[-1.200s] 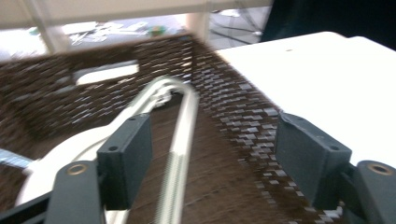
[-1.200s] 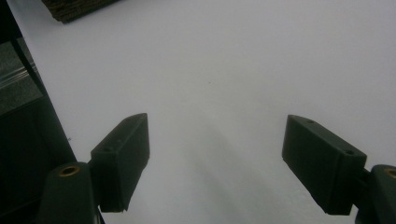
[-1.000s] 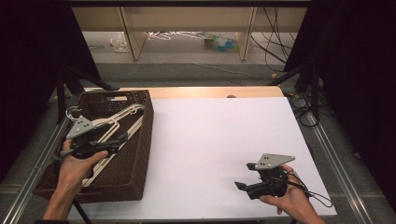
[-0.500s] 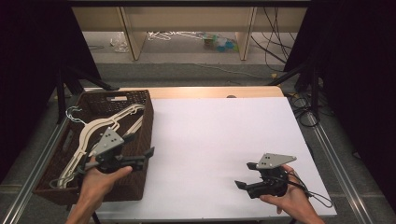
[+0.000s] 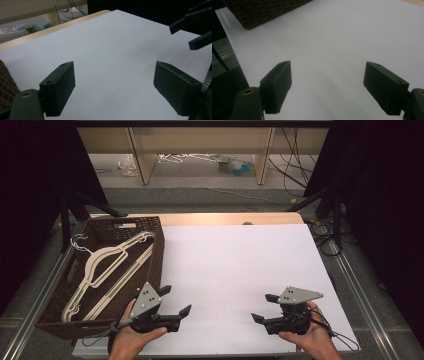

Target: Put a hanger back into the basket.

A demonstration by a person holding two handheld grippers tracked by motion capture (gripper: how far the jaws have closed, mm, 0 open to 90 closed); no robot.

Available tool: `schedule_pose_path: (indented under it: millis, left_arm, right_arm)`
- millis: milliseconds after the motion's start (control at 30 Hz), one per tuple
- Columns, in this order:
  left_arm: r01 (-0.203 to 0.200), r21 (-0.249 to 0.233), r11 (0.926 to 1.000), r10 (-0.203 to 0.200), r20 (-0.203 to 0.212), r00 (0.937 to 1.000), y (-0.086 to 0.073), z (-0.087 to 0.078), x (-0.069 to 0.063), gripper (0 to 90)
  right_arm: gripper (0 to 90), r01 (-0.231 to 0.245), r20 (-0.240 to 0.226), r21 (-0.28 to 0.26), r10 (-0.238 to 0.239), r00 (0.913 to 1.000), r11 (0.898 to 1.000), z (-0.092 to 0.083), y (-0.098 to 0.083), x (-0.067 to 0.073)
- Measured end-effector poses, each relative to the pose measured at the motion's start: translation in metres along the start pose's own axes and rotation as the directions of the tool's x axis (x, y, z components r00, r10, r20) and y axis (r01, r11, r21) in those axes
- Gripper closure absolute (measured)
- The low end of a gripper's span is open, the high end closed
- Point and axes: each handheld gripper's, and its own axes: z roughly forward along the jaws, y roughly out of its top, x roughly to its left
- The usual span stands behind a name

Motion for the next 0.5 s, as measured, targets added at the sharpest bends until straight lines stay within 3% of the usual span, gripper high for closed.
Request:
schedule_pose_path:
  millis: [200, 267, 500]
  left_arm:
    - [-0.012, -0.038, 0.9992, 0.012, -0.008, 0.9999, -0.0028, -0.0036, -0.001, 17.4]
    - [-0.038, -0.04, 0.9985, 0.037, -0.016, 0.9992, -0.0039, -0.0045, -0.0005, 17.4]
    - [-0.025, -0.039, 0.9989, 0.025, -0.002, 0.9997, -0.0066, -0.0053, 0.0015, 17.4]
  right_arm:
    - [22.0, -0.004, 0.004, -0.062, 0.004, 1.0, 0.998, -0.0063, -0.0017, 0.0033]
    - [20.9, -0.012, 0.002, -0.071, 0.012, 0.9999, 0.997, -0.007, -0.0026, 0.0041]
    - [19.4, -0.019, 0.002, -0.091, 0.019, 0.9998, 0.996, -0.0063, -0.0067, 0.0051]
